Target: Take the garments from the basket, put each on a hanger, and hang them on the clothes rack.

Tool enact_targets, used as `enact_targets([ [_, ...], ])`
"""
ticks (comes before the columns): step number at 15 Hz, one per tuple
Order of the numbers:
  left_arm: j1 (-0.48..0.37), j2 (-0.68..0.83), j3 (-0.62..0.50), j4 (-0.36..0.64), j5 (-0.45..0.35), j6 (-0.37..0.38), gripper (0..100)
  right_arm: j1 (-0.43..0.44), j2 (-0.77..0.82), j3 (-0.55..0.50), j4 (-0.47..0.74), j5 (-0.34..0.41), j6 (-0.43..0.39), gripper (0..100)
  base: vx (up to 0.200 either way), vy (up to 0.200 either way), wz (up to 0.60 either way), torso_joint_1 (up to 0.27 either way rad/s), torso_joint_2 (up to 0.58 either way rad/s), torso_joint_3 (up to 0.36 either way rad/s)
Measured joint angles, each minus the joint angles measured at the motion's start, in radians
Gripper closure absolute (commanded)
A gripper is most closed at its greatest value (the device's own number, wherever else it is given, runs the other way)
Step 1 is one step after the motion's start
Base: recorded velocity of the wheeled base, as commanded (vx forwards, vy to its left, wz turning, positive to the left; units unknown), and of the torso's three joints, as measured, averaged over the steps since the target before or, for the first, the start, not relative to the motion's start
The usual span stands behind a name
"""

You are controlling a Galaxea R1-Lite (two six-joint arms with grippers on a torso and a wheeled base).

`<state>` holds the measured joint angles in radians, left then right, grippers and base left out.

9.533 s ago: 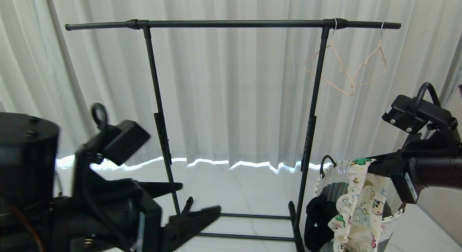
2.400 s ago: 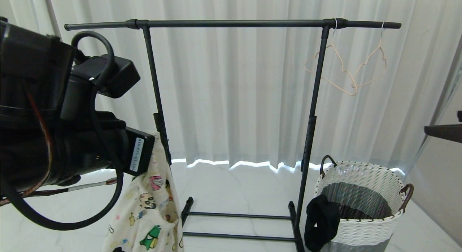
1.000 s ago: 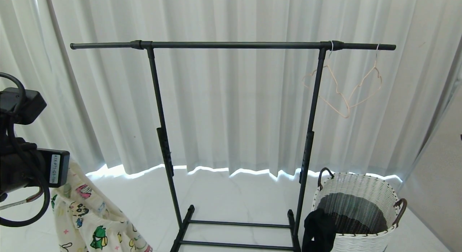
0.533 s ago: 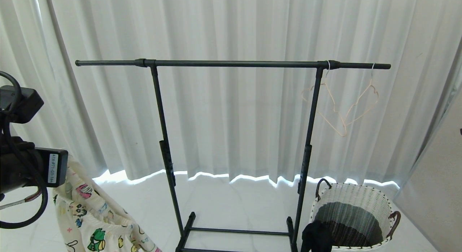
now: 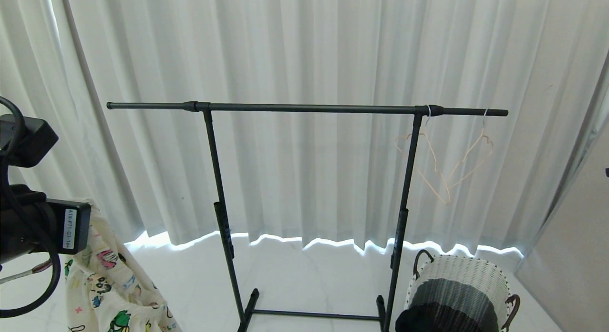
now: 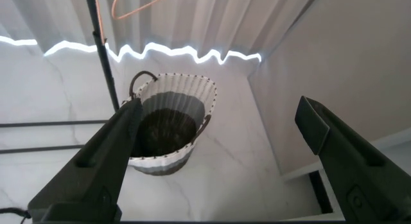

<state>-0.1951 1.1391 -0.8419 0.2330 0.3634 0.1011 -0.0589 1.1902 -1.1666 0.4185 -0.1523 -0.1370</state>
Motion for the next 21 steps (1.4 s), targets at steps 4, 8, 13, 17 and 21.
enact_targets([
  [4, -0.035, -0.001, 0.000, 0.001, 0.000, -0.002, 100, 0.001, 0.002, 0.003, 0.000, 0.065, 0.000, 0, 0.150, 0.000, 0.00, 0.023, -0.05, -0.025],
  [8, -0.091, -0.003, -0.003, 0.000, 0.001, -0.002, 100, -0.002, 0.010, 0.005, 0.000, 0.076, 0.004, 0, 0.200, 0.000, 0.00, 0.010, 0.00, -0.002],
  [13, -0.101, -0.001, -0.003, 0.000, 0.001, 0.000, 100, -0.022, 0.039, 0.003, -0.014, 0.111, 0.004, 0, 0.200, 0.000, 0.00, 0.004, 0.00, 0.003],
  [17, -0.100, 0.003, 0.000, 0.000, 0.001, 0.000, 100, -0.024, 0.112, 0.003, -0.129, 0.113, 0.015, 0, 0.200, 0.000, 0.00, 0.000, 0.00, -0.002],
  [21, -0.096, 0.010, 0.003, 0.000, 0.001, -0.001, 100, -0.022, 0.220, 0.004, -0.193, 0.111, 0.093, 0, 0.000, 0.000, 0.00, 0.000, 0.00, 0.000],
])
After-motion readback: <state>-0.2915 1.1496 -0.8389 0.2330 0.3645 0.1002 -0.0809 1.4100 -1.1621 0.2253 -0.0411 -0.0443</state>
